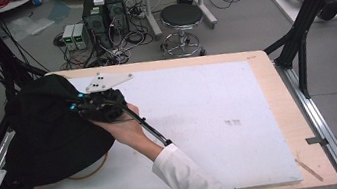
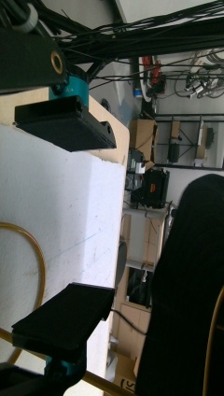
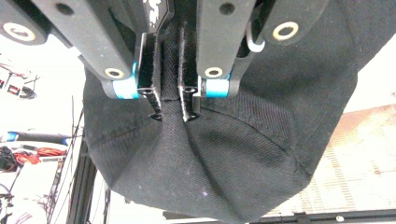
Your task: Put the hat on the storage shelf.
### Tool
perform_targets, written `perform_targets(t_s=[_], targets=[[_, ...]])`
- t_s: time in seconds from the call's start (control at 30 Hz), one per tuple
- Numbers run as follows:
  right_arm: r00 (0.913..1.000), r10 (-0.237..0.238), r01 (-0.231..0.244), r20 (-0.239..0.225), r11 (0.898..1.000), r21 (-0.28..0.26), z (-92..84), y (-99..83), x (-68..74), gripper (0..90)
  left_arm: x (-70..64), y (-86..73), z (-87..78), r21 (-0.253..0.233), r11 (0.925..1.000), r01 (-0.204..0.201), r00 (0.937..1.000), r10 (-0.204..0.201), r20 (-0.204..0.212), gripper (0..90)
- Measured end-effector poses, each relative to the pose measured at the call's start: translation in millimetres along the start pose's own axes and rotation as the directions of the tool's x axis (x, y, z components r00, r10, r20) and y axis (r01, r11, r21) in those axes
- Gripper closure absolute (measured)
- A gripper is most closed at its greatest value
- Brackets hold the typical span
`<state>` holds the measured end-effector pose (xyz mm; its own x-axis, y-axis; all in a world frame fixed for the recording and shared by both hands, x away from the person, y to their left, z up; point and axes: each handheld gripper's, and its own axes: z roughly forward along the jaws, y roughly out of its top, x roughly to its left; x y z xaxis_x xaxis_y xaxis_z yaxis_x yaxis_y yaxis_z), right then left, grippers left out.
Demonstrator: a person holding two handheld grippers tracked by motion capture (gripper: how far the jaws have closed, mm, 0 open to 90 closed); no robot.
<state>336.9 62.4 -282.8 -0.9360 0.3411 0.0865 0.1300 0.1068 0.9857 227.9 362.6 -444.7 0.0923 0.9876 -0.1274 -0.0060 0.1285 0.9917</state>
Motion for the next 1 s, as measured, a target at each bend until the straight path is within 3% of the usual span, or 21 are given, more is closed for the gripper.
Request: perform_targets(t_s=[0.13, 0.23, 0.37, 0.73, 1.0], targets=[[0.9999, -0.003, 0.003, 0.015, 1.0, -0.002, -0.3, 0.1, 0.8, 71.9, 0.0, 0.1, -0.3, -0.002, 1.0, 0.0, 1.0, 0.0, 0.0, 23.9], [0.9999, -0.003, 0.003, 0.01, 1.0, -0.003, -0.4, -0.1, -0.1, 58.5, 0.5, -0.1, -0.3, -0.002, 1.0, 0.002, 1.0, -0.002, -0.001, 23.9], [0.9996, 0.023, -0.023, 0.015, 0.999, -0.034, -2.5, -2.4, -1.9, 47.0, 1.4, -0.1, -0.6, -0.003, 0.9999, 0.012, 0.9999, -0.012, -0.002, 23.9], [0.9961, 0.054, -0.05, 0.069, 0.997, -0.063, -12.4, -6.4, -9.8, 36.2, 1.7, -0.3, -0.6, -0.001, 0.9999, 0.011, 0.9999, -0.011, -0.002, 23.9], [0.9864, 0.097, -0.082, 0.133, 0.99, -0.11, -31.7, -1.2, -18.9, 26.9, 1.7, -0.2, -1.0, -0.001, 0.9999, 0.01, 0.9999, -0.01, -0.002, 23.9]])
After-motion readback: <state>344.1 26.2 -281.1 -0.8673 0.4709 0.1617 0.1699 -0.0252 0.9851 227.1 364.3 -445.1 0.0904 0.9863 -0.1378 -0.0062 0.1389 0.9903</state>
